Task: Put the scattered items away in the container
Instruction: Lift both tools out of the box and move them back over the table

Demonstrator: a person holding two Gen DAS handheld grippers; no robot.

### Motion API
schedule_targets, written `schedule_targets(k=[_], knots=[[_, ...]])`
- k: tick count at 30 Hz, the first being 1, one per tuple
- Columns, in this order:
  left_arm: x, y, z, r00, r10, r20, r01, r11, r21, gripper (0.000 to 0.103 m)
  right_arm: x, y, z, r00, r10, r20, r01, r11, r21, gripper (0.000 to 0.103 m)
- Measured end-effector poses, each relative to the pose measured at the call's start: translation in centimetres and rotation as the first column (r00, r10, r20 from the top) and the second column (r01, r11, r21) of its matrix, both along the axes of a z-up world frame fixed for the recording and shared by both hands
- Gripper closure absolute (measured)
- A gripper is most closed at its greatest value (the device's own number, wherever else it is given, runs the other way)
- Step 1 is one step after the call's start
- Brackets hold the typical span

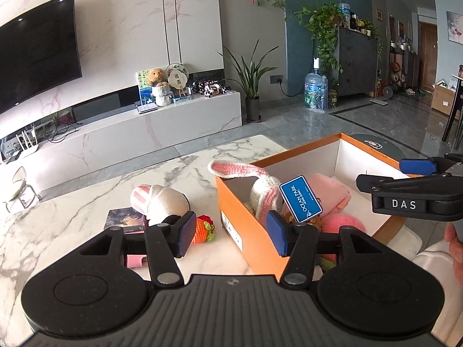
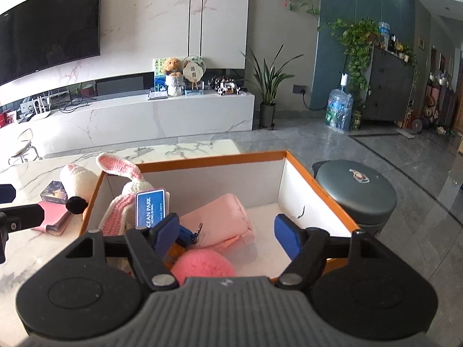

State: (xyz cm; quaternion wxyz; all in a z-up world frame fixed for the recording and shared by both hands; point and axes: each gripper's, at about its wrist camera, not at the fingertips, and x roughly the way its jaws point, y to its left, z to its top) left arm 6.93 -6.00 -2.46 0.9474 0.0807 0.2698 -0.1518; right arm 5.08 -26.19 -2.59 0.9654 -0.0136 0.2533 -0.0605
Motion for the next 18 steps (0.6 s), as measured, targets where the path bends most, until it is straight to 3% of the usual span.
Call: schedule_targets(k=[4, 11, 18], knots=[[-0.6, 1.2, 0.4, 1.0, 0.015, 0.013, -0.015, 1.0, -0.019, 0.04, -1.6, 1.9, 1.3, 0.998, 0.021, 0.052, -0.019, 0.999, -0.049, 0.026], [-2.0, 3.4, 1.1, 0.997, 0.052, 0.062, -0.051, 0.999, -0.02, 0.039, -3.9, 5.4, 3.0, 0.992, 0.072, 0.099, -0.074, 0.997, 0.018, 0.026], [-2.4, 6.2, 1.2, 0.99, 0.119, 0.08, -0.116, 0.992, -0.039, 0.039, -4.8, 9.0, 3.7, 0.986, 0.101, 0.134, -0.102, 0.995, 0.0, 0.026]])
